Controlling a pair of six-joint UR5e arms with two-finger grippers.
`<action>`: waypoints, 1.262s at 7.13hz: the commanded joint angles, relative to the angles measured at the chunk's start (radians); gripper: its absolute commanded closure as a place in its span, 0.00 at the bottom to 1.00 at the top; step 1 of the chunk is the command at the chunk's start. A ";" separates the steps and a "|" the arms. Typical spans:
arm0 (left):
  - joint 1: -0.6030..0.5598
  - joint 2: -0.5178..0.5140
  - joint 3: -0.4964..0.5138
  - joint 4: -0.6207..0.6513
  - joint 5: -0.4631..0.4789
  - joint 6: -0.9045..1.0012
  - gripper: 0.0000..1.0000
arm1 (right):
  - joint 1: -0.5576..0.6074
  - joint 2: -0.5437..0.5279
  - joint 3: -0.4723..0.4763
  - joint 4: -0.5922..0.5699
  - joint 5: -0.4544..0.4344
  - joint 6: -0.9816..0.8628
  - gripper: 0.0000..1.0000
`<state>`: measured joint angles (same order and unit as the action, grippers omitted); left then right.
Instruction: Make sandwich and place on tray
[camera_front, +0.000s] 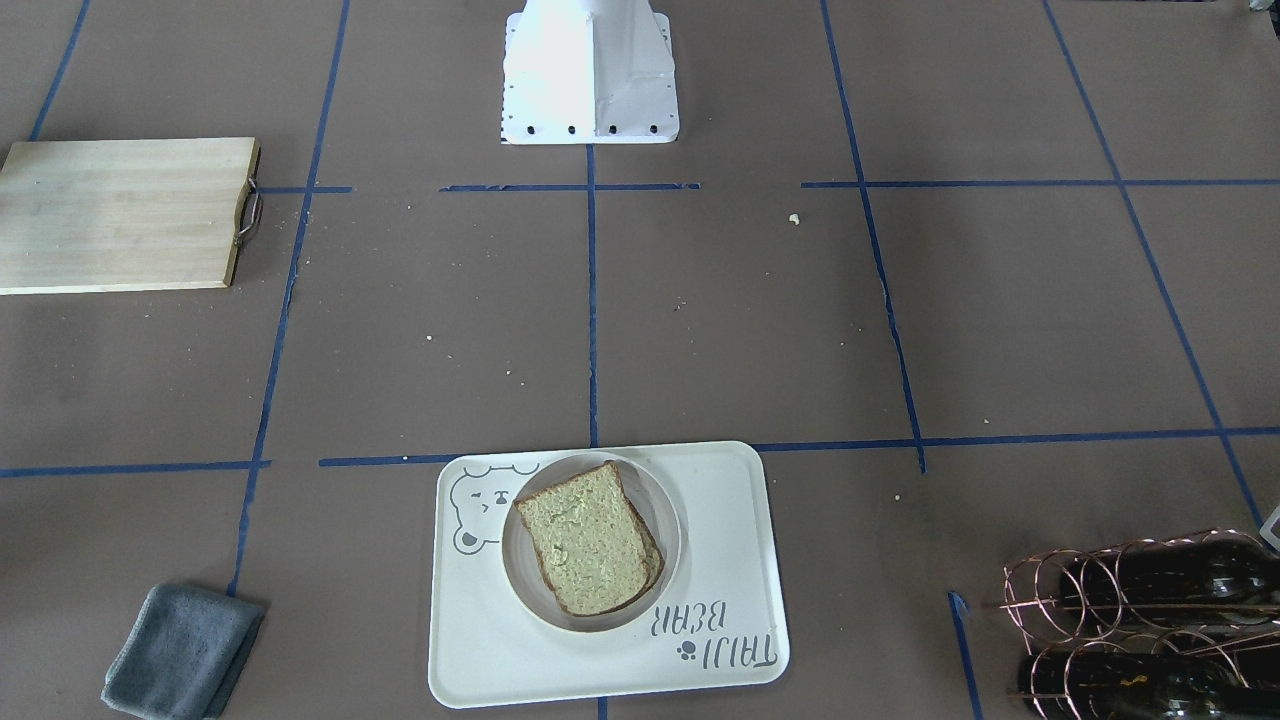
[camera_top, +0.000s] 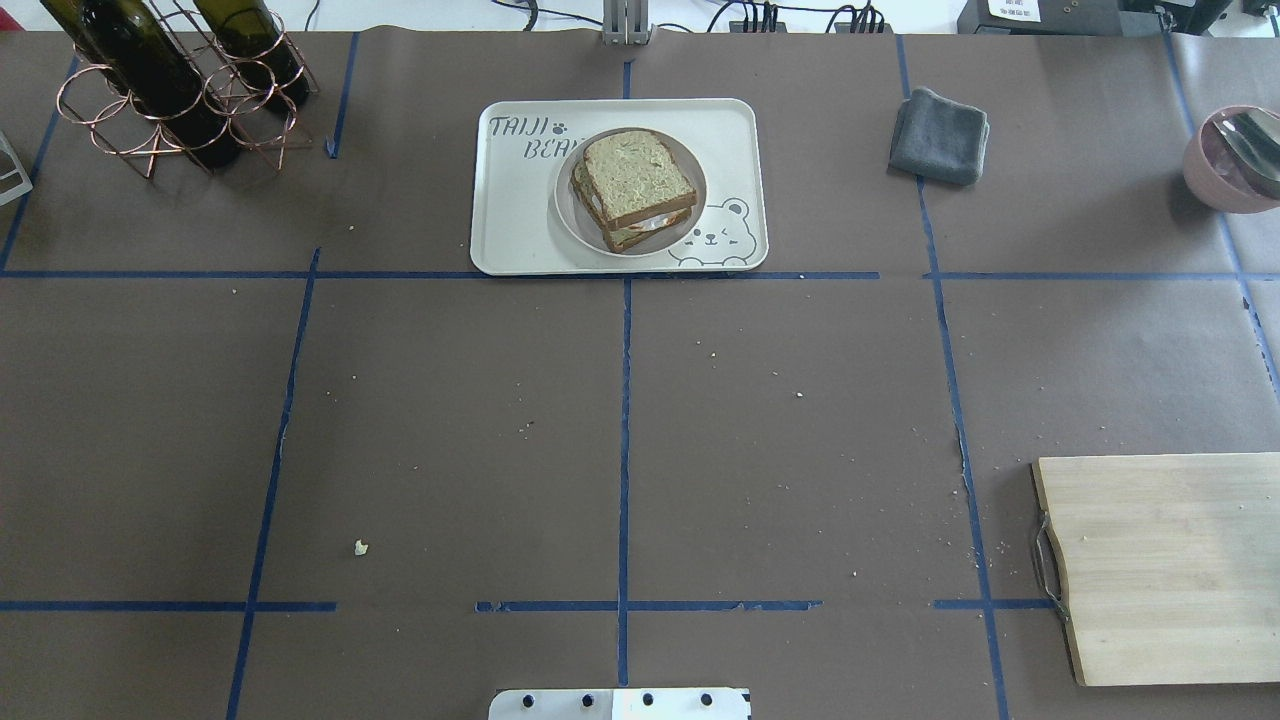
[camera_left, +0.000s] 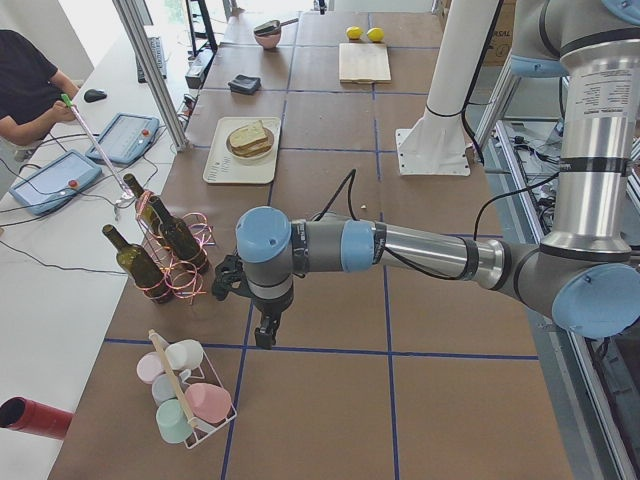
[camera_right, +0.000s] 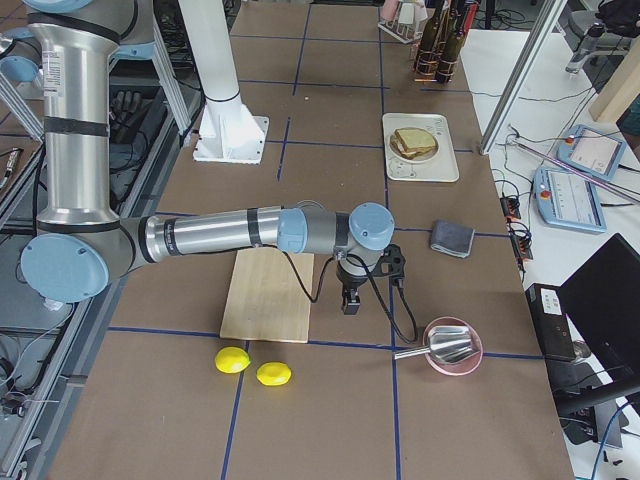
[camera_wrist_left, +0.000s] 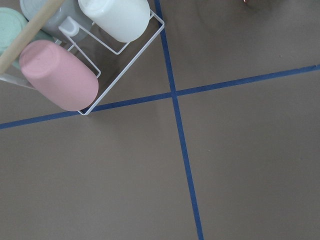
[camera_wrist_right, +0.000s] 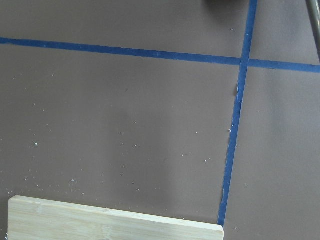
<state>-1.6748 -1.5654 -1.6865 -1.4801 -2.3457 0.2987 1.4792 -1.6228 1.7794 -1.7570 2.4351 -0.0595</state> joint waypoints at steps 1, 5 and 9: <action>0.023 -0.014 -0.013 -0.045 0.019 0.000 0.00 | -0.002 0.001 -0.001 0.004 -0.005 0.003 0.00; 0.027 0.008 0.016 0.030 0.031 -0.064 0.00 | -0.002 -0.002 -0.018 0.020 -0.007 0.003 0.00; 0.053 0.012 0.007 0.050 0.028 -0.188 0.00 | -0.002 -0.003 -0.020 0.021 -0.001 0.004 0.00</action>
<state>-1.6280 -1.5549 -1.6778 -1.4447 -2.3175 0.1177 1.4772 -1.6259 1.7597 -1.7367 2.4331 -0.0553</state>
